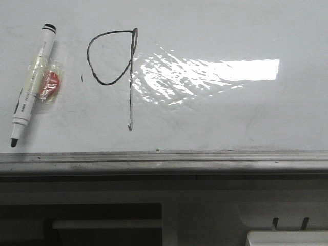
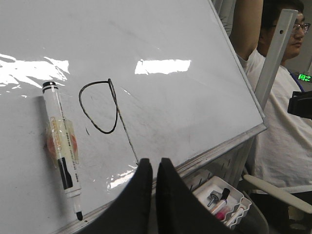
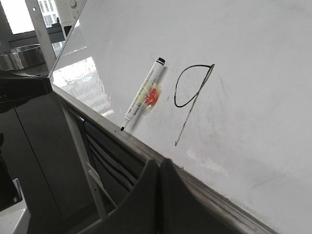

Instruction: Write number 9 on whiteboard

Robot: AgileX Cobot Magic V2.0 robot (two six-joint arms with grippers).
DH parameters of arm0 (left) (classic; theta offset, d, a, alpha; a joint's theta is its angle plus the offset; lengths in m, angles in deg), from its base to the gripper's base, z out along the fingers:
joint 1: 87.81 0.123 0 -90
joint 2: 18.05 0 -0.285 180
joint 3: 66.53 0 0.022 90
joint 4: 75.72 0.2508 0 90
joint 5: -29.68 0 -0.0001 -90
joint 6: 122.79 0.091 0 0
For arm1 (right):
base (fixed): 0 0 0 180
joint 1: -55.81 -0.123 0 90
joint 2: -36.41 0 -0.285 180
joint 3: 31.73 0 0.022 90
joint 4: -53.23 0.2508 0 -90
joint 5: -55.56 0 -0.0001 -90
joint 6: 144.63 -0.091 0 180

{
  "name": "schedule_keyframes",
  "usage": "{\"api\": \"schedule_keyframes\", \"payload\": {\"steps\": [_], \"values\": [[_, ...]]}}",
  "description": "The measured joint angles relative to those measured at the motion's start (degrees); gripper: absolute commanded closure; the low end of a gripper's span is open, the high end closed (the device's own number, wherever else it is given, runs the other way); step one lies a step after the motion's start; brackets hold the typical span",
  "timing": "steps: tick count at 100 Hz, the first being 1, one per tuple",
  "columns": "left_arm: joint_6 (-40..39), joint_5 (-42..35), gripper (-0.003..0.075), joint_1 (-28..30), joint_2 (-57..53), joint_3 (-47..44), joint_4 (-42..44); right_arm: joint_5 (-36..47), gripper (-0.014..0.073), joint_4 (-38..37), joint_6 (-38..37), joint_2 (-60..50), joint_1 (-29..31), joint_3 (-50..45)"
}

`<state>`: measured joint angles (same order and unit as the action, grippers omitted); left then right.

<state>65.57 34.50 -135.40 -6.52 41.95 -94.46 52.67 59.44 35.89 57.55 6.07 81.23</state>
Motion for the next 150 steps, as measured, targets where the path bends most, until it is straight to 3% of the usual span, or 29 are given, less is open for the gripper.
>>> {"api": "schedule_keyframes", "payload": {"steps": [34, 56, 77, 122, 150], "values": [[0.0, -0.3, 0.074, 0.0, 0.0, -0.8, 0.6, -0.1, 0.0664, 0.0, 0.0, 0.0, 0.0, 0.0], [0.0, -0.3, 0.0741, 2.5, 0.0, -5.2, 15.2, -0.1, 0.0664, 0.0, 0.0, 0.0, 0.0, 0.0], [-2.1, -3.2, 0.0741, 10.5, -0.1, -6.0, 17.5, -0.1, 0.0664, 0.0, 0.0, 0.0, 0.0, 0.0], [-4.6, -2.8, 0.074, 36.4, -4.0, -6.0, 17.6, -0.1, 0.0664, 0.0, 0.0, 0.0, 0.0, 0.0], [-5.2, 7.3, 0.074, 41.1, -4.0, -6.0, 16.2, -0.2, 0.0664, 0.0, 0.0, 0.0, 0.0, 0.0]]}}
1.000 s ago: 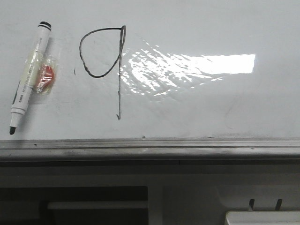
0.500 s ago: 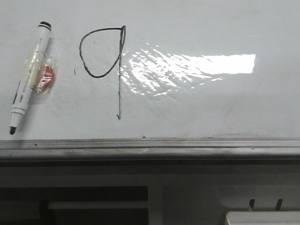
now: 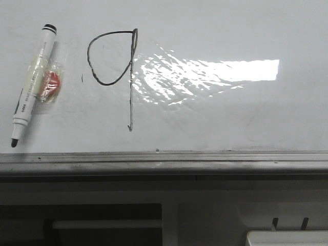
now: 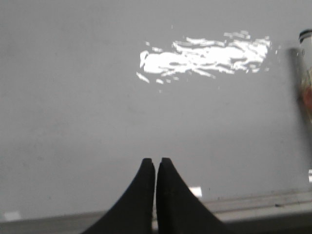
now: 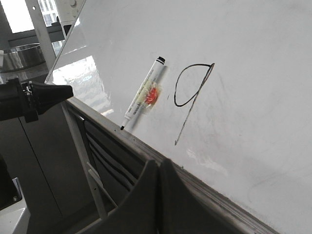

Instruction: Write number 9 on whiteboard

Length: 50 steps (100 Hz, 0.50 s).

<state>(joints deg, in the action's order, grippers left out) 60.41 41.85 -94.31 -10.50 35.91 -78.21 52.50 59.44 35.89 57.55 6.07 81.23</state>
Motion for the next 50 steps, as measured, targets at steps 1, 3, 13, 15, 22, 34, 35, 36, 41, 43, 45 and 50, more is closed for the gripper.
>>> {"api": "schedule_keyframes", "payload": {"steps": [1, 3, 13, 15, 22, 34, 35, 36, 41, 43, 45, 50], "values": [[-0.1, 0.7, 0.074, 0.0, 0.0, 0.0, 0.0, 0.0, 0.0664, 0.0, 0.0, 0.0, 0.0, 0.0], [-0.7, 1.7, 0.074, 0.1, 0.0, 0.0, 0.0, 0.0, 0.0664, 0.0, 0.0, 0.0, 0.0, 0.0], [-5.7, 5.6, 0.074, 0.2, 0.0, 0.0, 1.1, 0.0, 0.0664, 0.0, 0.0, 0.0, 0.0, 0.0], [-6.4, 6.4, 0.074, 0.2, 0.0, 0.0, 1.4, 0.0, 0.0664, 0.0, 0.0, 0.0, 0.0, 0.0], [-8.5, 7.0, 0.0741, 0.2, 0.0, 0.0, 2.5, 0.0, 0.0664, 0.0, 0.0, 0.0, 0.0, 0.0], [-9.7, 7.1, 0.0741, 0.2, 0.0, 0.0, 2.9, 0.0, 0.0664, 0.0, 0.0, 0.0, 0.0, 0.0], [-9.7, 7.1, 0.0741, 0.2, 0.0, 0.0, 2.9, 0.0, 0.0664, 0.0, 0.0, 0.0, 0.0, 0.0], [-9.7, 7.2, 0.0741, 0.2, 0.0, 0.0, 2.9, 0.0, 0.0664, 0.0, 0.0, 0.0, 0.0, 0.0], [-9.8, 7.2, 0.074, 0.2, 0.0, 0.0, 2.9, 0.0, 0.0664, 0.0, 0.0, 0.0, 0.0, 0.0], [-9.8, 7.2, 0.074, 0.2, 0.0, 0.0, 2.9, 0.0, 0.0664, 0.0, 0.0, 0.0, 0.0, 0.0], [-9.8, 7.2, 0.074, 0.2, 0.0, 0.0, 3.0, 0.0, 0.0664, 0.0, 0.0, 0.0, 0.0, 0.0], [-9.8, 7.2, 0.074, 0.2, 0.0, 0.0, 3.0, 0.0, 0.0664, 0.0, 0.0, 0.0, 0.0, 0.0]]}}
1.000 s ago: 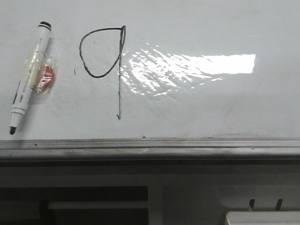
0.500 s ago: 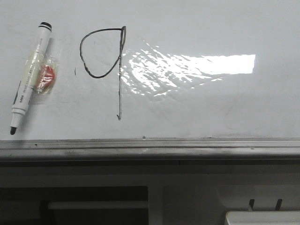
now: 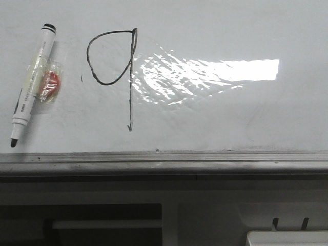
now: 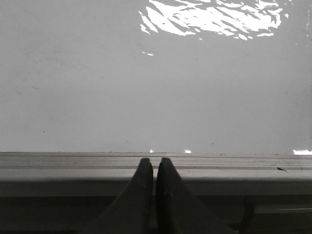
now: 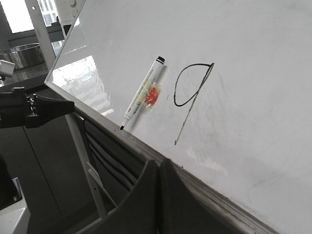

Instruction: Write number 9 on whiteboard

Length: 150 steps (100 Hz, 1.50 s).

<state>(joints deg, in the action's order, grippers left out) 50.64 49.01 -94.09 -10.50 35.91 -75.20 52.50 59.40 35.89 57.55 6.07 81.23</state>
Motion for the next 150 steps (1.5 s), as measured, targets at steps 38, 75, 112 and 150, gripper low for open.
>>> {"api": "schedule_keyframes", "payload": {"steps": [38, 75, 112, 150], "values": [[0.0, 0.1, 0.074, 0.0, 0.0, 0.0, 0.1, 0.0, 0.0664, 0.0, 0.0, 0.0, 0.0, 0.0], [0.0, 0.2, 0.074, 0.0, 0.0, 0.1, 0.2, 0.7, 0.0664, 0.0, 0.0, -1.5, 0.0, -1.5], [0.0, 0.2, 0.074, 0.0, 0.0, 0.1, 0.2, 4.1, 0.0664, 0.0, 0.0, -5.5, 12.0, -10.8], [-0.1, 0.2, 0.074, 0.0, 0.0, 0.1, 0.2, 6.2, 0.0664, 0.0, 0.0, -6.6, 38.9, -10.8]]}}
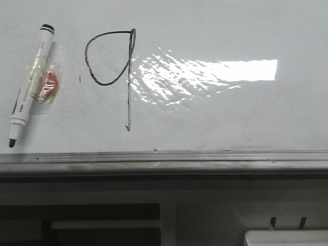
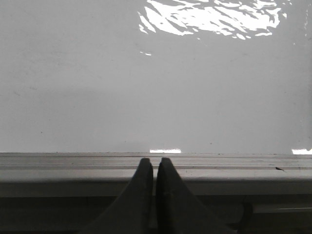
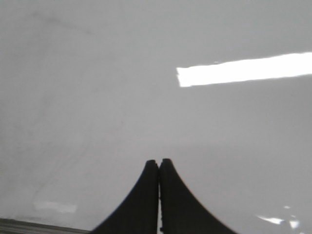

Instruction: Write number 9 on whiteboard

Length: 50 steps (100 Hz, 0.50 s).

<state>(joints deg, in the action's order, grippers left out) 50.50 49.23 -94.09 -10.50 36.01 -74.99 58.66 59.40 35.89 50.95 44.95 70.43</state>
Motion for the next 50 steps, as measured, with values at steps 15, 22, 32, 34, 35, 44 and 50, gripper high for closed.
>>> {"api": "schedule_keyframes", "payload": {"steps": [15, 22, 32, 34, 35, 44, 50], "values": [[0.0, 0.0, 0.074, 0.0, 0.0, 0.0, 0.0, -9.4, 0.0664, 0.0, 0.0, -4.0, 7.1, 0.0], [0.0, 0.0, 0.074, 0.0, 0.0, 0.0, 0.0, -15.6, 0.0664, 0.0, 0.0, -6.5, 9.1, 0.0], [0.0, 0.0, 0.0741, 0.0, 0.0, 0.0, 0.0, -21.9, 0.0664, 0.0, 0.0, -7.2, 10.4, 0.0], [0.0, 0.0, 0.074, 0.0, 0.0, 0.0, 0.0, -22.2, 0.0664, 0.0, 0.0, -7.2, 10.5, 0.0], [0.0, 0.0, 0.074, 0.0, 0.0, 0.0, 0.0, -22.2, 0.0664, 0.0, 0.0, -7.3, 10.5, 0.0], [0.0, 0.0, 0.074, 0.0, 0.0, 0.0, 0.0, -22.3, 0.0664, 0.0, 0.0, -7.3, 10.7, 0.0], [0.0, 0.0, 0.074, 0.0, 0.0, 0.0, 0.0, -22.3, 0.0664, 0.0, 0.0, -7.3, 10.8, 0.0]]}}
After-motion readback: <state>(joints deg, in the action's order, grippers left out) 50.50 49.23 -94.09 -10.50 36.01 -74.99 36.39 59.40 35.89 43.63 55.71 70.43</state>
